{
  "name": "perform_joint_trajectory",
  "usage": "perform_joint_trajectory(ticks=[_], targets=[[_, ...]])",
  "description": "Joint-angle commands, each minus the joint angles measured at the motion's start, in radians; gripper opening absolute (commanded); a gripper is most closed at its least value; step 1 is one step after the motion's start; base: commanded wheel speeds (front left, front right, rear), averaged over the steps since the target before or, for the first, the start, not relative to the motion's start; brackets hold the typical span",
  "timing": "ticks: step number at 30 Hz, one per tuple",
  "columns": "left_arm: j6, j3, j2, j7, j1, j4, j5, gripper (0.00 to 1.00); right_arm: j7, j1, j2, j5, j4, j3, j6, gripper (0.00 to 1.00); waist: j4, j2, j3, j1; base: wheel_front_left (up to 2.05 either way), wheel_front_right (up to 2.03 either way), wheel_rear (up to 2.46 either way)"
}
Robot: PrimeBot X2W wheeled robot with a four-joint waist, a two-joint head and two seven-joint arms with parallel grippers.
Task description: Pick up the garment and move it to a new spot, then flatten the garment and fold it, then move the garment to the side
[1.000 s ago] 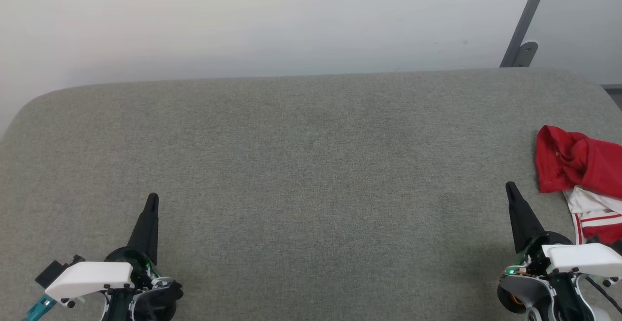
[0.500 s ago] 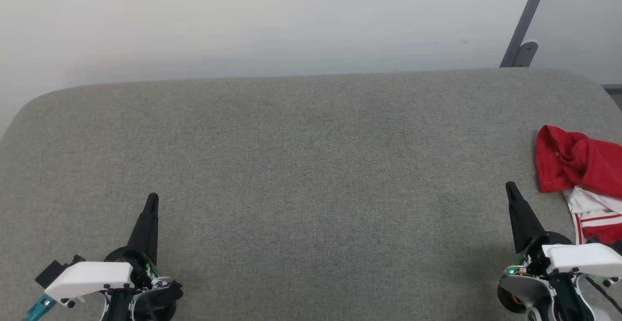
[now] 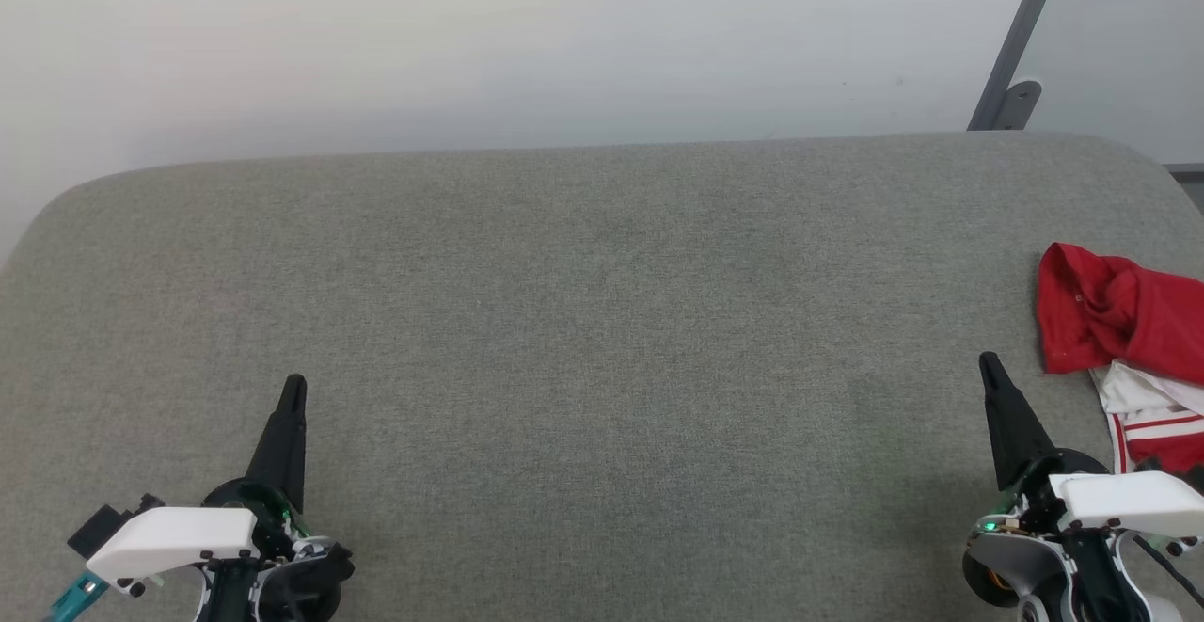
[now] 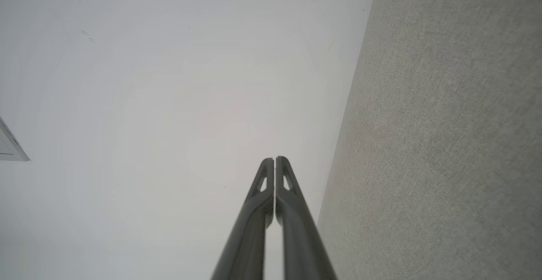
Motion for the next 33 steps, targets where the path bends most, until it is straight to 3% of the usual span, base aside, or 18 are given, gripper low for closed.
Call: perform_joint_trajectory(ticks=[1, 33], targets=[[0.0, 0.003, -0.003, 0.006, -0.013, 0.0, 0.003, 0.0, 0.002, -0.008, 0.002, 0.002, 0.003, 0.0, 0.0, 0.0, 0.0, 0.0, 0.0, 0.0, 0.0, 0.0, 0.0], [0.0, 0.006, -0.004, 0.008, -0.013, 0.0, 0.006, 0.0, 0.002, -0.008, 0.002, 0.001, 0.003, 0.0, 0.0, 0.0, 0.0, 0.0, 0.0, 0.0, 0.0, 0.0, 0.0]])
